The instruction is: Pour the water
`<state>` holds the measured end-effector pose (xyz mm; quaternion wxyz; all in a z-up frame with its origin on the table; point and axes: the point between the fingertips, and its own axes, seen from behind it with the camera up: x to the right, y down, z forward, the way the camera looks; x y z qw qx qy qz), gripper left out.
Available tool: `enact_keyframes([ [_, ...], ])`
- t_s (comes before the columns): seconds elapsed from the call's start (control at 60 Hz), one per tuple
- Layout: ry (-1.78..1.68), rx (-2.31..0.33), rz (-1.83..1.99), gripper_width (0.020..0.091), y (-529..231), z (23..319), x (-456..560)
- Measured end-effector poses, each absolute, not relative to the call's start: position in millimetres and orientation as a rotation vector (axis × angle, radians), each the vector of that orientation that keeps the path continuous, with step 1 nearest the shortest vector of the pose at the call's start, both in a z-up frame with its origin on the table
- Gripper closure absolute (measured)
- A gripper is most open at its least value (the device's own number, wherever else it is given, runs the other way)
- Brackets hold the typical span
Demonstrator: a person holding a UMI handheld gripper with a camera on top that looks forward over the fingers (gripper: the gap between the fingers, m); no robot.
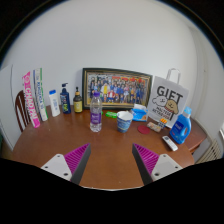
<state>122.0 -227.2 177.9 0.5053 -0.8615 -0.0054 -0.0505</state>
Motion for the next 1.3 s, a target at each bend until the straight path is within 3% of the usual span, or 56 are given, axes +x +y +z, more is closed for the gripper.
enact_keyframes([
  [0.583,-0.022,-1.939,0.047,0.029,29.2,112.6,50.4],
  [0.733,-0.039,-1.933,0.08,0.0343,68.1,90.7,41.9],
  [0.867,-0.062,-1.915,0.077,0.0464,91.8,76.1,38.3],
  [0.933,-0.056,-1.882,0.023,0.0605,100.2,77.4,48.4],
  [0.967,-0.053,-1.865,0.041,0.0604,102.4,78.7,45.7],
  [1.167,-0.053,-1.841,0.052,0.076,105.0,80.5,45.8],
  [1.3,-0.053,-1.863,0.08,0.0763,101.9,81.8,43.3],
])
